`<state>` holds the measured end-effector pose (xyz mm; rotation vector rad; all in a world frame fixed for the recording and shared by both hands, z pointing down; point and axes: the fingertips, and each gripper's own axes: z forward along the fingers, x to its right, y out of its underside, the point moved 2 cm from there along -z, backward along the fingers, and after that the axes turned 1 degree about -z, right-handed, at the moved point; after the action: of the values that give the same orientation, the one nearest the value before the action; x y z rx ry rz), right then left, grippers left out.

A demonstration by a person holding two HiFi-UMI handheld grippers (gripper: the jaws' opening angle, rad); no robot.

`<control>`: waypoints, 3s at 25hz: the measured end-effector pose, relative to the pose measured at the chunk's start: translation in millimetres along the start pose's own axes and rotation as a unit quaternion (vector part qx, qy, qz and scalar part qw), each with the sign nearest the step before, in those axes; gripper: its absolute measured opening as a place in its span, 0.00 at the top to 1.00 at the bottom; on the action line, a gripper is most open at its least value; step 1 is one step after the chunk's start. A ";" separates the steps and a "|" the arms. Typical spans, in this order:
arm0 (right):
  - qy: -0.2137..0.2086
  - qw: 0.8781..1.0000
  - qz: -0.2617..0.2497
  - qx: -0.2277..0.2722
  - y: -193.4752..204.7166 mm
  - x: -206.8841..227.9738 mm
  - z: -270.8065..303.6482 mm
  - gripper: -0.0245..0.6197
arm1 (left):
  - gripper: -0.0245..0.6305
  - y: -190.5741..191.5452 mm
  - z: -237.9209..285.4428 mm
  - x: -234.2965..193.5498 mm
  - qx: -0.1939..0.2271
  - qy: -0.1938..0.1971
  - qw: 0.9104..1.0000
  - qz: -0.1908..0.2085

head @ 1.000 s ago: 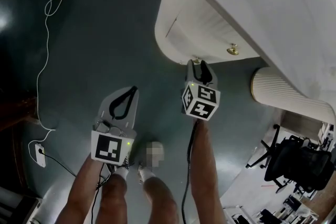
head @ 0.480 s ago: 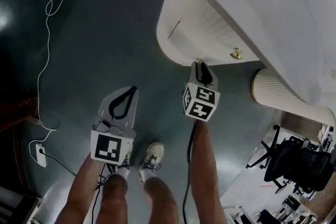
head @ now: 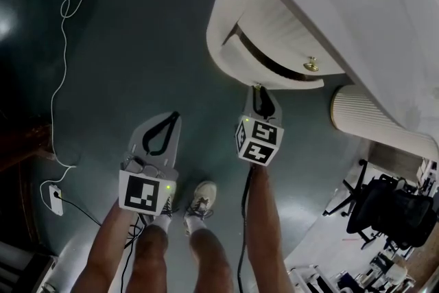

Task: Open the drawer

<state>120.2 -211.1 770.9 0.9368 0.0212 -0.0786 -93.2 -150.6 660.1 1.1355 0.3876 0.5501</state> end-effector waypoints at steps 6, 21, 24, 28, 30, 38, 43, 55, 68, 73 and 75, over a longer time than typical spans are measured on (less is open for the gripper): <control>0.003 1.000 0.005 -0.003 15.7 -10.3 -22.1 0.80 | 0.95 7.3 -15.4 8.6 -0.009 0.002 1.000 0.000; -0.006 1.000 0.000 -0.014 51.3 -35.1 -69.4 0.80 | 0.95 11.0 -41.3 26.3 -0.012 0.007 1.000 -0.005; -0.007 1.000 0.000 -0.016 59.1 -40.7 -80.7 0.80 | 0.95 12.1 -46.9 30.0 -0.014 0.008 1.000 -0.003; -0.010 1.000 -0.001 -0.016 70.4 -48.2 -95.9 0.80 | 0.95 17.0 -54.1 33.6 -0.016 0.005 1.000 -0.004; -0.011 1.000 -0.002 -0.014 74.3 -50.5 -101.5 0.80 | 0.95 20.0 -56.5 36.2 -0.018 0.004 1.000 -0.003; -0.019 1.000 -0.001 -0.021 91.3 -63.2 -122.6 0.80 | 0.95 25.1 -67.4 43.8 -0.020 0.004 1.000 -0.004; -0.017 1.000 0.000 -0.022 98.7 -69.0 -134.9 0.80 | 0.95 26.5 -72.3 45.1 -0.022 0.002 1.000 -0.005; -0.013 1.000 0.001 -0.019 112.6 -78.4 -152.5 0.80 | 0.95 35.0 -77.6 48.7 -0.029 0.008 1.000 -0.008; -0.009 1.000 0.012 -0.015 114.7 -79.3 -154.6 0.79 | 0.95 39.3 -80.0 51.6 -0.039 0.014 0.999 -0.013; -0.020 0.999 0.040 -0.018 122.7 -77.8 -158.5 0.59 | 0.95 38.6 -82.1 51.6 -0.043 0.015 0.999 -0.010; -0.016 0.999 0.036 -0.019 124.9 -76.9 -164.2 0.59 | 0.95 36.9 -84.5 51.6 -0.045 0.014 0.999 -0.011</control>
<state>55.7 -0.7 778.1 0.8974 -0.0401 -0.0272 -106.3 -45.7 661.5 1.0363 0.3957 0.5591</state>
